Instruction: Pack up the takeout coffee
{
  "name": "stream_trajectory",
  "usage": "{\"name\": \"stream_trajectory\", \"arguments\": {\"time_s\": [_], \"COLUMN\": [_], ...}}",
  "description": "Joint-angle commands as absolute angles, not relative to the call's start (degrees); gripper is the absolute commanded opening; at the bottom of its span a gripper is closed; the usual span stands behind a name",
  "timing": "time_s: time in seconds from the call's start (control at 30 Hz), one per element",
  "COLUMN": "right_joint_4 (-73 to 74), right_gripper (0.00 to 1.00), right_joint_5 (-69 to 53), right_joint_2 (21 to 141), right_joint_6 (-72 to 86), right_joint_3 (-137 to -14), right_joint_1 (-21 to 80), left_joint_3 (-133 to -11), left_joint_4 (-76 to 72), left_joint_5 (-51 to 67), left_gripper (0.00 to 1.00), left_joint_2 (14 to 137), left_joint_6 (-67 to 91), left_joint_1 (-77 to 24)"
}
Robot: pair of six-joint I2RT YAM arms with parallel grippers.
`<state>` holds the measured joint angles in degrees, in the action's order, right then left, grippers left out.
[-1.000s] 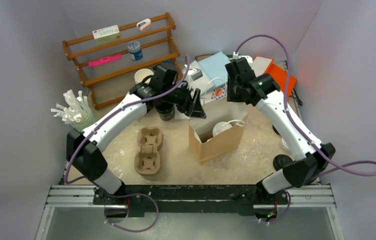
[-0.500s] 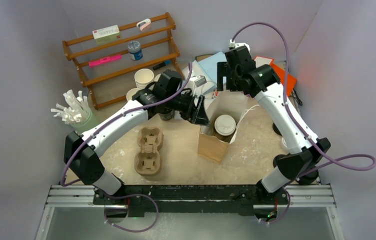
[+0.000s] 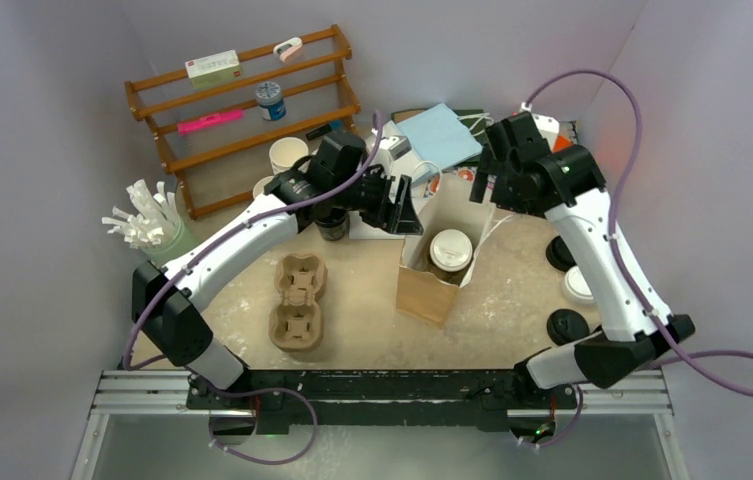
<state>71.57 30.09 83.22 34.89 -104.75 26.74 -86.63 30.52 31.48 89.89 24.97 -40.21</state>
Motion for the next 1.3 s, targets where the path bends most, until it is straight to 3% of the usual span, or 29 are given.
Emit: {"name": "stream_trajectory", "arguments": {"time_s": [0.0,0.13,0.27,0.4,0.53,0.63,0.97,1.27], "right_joint_4": [74.0,73.5,71.3,69.8,71.0,71.1,64.9,59.6], "right_gripper": [0.98,0.85,0.64,0.37,0.01,0.00,0.00,0.00], "right_joint_5": [24.0,21.5,21.9,22.3,25.4,27.0,25.7,23.4], "right_joint_2": [80.2,81.5,82.7,84.7,85.3,84.5,83.8,90.6], "right_joint_6": [40.3,42.2,43.0,42.9,43.6,43.7,41.5,36.3], "right_joint_3": [-99.6,-98.7,-98.7,-99.9,-101.8,-101.5,-98.9,-104.6], "right_joint_1": [24.5,24.4,24.2,24.0,23.3,22.0,13.9,6.3], "left_joint_3": [-87.2,-86.9,-87.5,-88.6,-89.1,-90.3,-98.7,-115.7], "left_joint_4": [27.5,26.6,26.3,26.9,26.5,26.0,22.2,22.4], "left_joint_5": [30.3,30.8,31.1,30.0,29.1,29.1,27.2,25.1], "left_gripper": [0.64,0.63,0.57,0.51,0.34,0.00,0.00,0.00], "left_joint_2": [91.0,91.8,93.2,93.7,93.6,95.0,102.3,115.4], "left_joint_6": [26.3,26.6,26.9,25.9,25.3,25.3,26.3,24.8], "left_joint_1": [-40.1,-40.1,-40.1,-40.2,-40.3,-40.3,-42.0,-42.7]}}
